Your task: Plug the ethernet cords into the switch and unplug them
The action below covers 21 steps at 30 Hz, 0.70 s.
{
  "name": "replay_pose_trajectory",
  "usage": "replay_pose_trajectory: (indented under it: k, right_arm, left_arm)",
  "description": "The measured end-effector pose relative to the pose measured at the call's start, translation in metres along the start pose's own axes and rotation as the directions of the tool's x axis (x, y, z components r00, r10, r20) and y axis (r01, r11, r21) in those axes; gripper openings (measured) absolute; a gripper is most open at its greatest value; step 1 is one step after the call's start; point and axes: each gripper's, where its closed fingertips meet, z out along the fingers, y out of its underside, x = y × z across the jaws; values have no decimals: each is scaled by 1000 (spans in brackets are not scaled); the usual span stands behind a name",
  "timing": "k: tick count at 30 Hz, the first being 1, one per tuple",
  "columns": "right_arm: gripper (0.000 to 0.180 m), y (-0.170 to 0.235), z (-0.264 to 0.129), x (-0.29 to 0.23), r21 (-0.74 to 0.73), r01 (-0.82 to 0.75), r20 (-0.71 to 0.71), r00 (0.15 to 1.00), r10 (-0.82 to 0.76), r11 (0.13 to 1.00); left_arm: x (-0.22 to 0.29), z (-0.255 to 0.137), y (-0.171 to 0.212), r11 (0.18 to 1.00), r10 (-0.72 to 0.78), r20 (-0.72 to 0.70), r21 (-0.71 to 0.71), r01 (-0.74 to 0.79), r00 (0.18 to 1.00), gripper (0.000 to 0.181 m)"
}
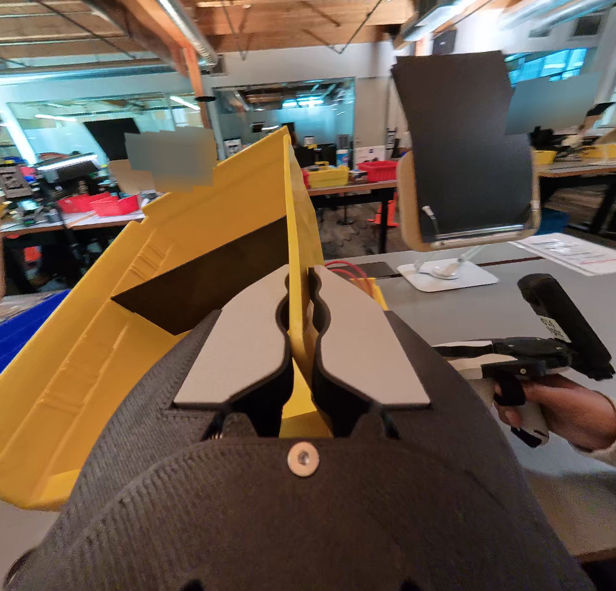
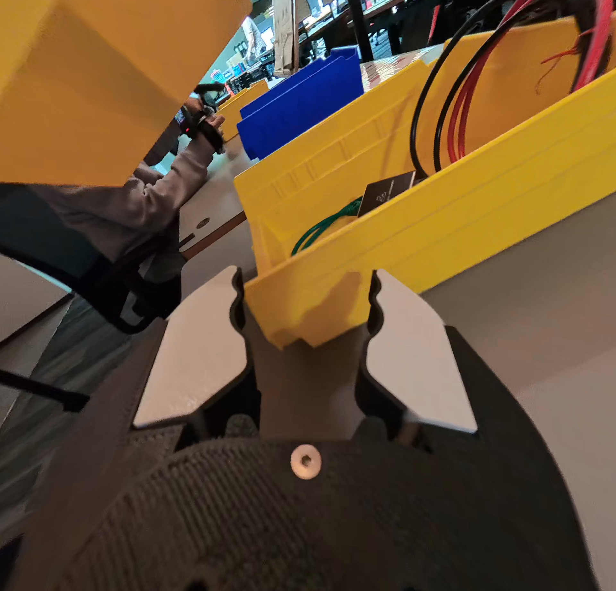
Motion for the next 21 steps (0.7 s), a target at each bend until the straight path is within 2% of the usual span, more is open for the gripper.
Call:
replay_pose_trajectory:
  k: [5,8,11,14,16,21]
  right_arm:
    - [69,-6,-98,16,6,83,-4,997,-83,997]
    - [72,-32,-173,0,189,12,76,997,-27,982]
    - [72,-41,-235,1,300,-3,49,999,-12,954]
    - [71,-32,-286,29,249,105,-109,991,-80,963]
    - [67,-32,-332,58,237,184,-243,962,-125,954]
    - [59,-17,-463,117,314,220,-538,843,-19,924]
  left_arm:
    - [83,21,-11,998,66,-224,11,-65,972,5]
    - [151,35,-7,992,127,-372,26,-127,920,5]
    - [225,48,-3,979,201,-483,76,-188,852,4]
    - [300,54,6,965,256,-590,116,-233,766,5]
    - [344,57,18,967,239,-664,98,-235,708,5]
    - [444,81,70,970,124,-779,-34,-239,615,4]
